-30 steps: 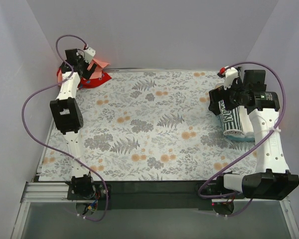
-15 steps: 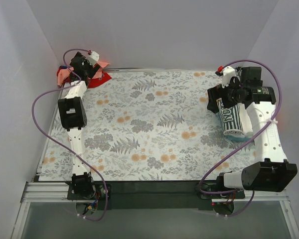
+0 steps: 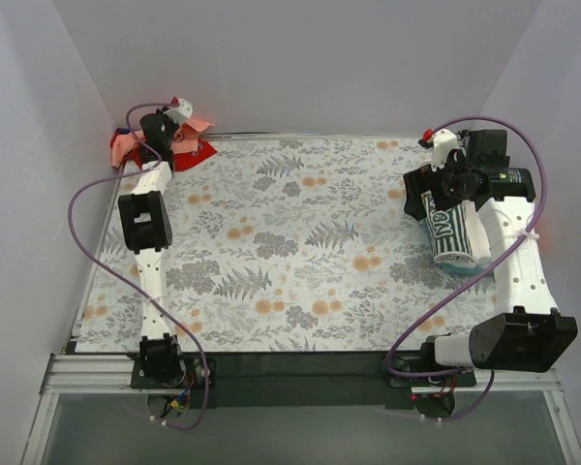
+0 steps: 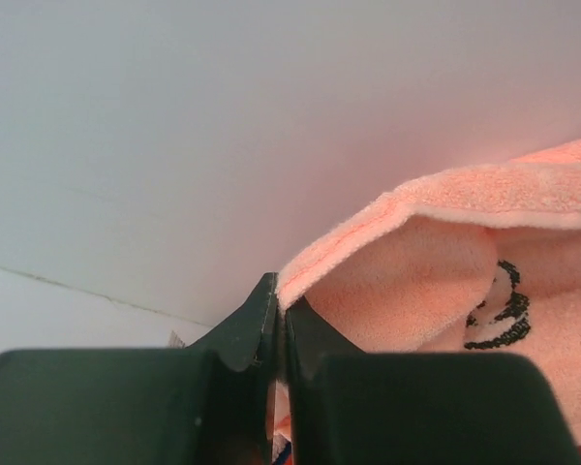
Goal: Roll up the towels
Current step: Grab a towel with the left arm
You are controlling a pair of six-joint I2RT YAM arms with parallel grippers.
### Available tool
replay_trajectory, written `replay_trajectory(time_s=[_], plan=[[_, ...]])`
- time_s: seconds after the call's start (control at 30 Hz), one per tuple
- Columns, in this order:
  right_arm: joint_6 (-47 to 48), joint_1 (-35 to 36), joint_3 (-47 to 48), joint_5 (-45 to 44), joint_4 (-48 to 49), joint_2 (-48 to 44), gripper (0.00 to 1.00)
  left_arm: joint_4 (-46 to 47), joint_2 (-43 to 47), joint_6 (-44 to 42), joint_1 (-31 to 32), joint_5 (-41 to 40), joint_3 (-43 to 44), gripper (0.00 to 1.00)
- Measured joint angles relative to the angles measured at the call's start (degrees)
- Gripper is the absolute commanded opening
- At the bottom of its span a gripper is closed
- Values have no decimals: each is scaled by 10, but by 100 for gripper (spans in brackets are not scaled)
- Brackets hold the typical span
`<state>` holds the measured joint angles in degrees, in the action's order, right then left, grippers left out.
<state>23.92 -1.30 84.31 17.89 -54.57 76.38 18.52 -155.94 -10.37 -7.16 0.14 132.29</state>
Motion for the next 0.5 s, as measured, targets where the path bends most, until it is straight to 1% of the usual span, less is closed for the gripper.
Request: replay_trajectory(time_s=[0.17, 0.3, 0.43, 0.5], plan=[[0, 0, 2, 1, 0, 0, 98, 15, 3, -3, 0, -3, 0, 0], [0, 0, 19, 3, -5, 0, 98, 15, 25, -3, 0, -3, 0, 0], [1, 0, 45, 4, -6, -4, 99, 8, 85, 3, 0, -3, 0, 0], [2, 0, 59, 7, -7, -7, 98, 2, 131, 10, 0, 1, 0, 0]])
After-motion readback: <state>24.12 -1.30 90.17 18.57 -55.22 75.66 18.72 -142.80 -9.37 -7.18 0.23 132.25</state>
